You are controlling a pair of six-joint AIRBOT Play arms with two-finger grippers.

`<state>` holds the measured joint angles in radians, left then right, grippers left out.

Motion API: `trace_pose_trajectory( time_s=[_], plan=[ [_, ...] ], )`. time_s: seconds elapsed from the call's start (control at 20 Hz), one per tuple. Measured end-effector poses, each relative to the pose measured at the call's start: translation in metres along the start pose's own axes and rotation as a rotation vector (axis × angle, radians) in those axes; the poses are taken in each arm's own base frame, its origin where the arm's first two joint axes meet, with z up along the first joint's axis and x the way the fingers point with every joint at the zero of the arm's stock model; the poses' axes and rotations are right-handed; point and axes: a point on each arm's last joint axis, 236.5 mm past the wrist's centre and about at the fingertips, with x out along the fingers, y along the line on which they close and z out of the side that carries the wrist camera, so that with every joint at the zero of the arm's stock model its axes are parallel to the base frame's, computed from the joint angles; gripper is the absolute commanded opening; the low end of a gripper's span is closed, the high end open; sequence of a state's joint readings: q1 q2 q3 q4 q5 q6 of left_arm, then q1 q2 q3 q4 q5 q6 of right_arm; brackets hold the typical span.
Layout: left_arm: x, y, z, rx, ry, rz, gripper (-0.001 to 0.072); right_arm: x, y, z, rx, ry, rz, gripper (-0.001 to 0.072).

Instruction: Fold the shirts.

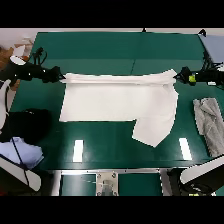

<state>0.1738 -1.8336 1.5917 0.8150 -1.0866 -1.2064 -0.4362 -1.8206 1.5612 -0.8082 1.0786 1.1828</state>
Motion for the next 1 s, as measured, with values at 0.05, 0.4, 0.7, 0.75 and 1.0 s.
trace_pose_trajectory(
  time_s=[0.05, 0.4, 0.7, 0.75, 1.0],
  plan=[
    [0.003, 0.003, -0.01, -0.007, 0.038, 0.01, 0.0026, 0.002, -0.006, -0.009, 0.0, 0.032, -0.016, 0.0013],
    [0.019, 0.013, -0.061, -0.089, 0.202, 0.056, 0.0026, 0.011, -0.029, -0.05, 0.013, 0.154, -0.08, 0.0014],
    [0.017, 0.013, -0.081, -0.159, 0.276, 0.073, 0.0564, 0.012, -0.029, -0.06, 0.043, 0.192, -0.084, 0.0252],
    [0.016, 0.013, -0.081, -0.164, 0.281, 0.076, 0.0547, 0.011, -0.026, -0.063, 0.053, 0.205, -0.079, 0.0252],
    [-0.025, 0.015, -0.089, -0.21, 0.354, 0.09, 0.0536, -0.039, -0.019, -0.069, 0.118, 0.247, -0.08, 0.0254]
  ],
)
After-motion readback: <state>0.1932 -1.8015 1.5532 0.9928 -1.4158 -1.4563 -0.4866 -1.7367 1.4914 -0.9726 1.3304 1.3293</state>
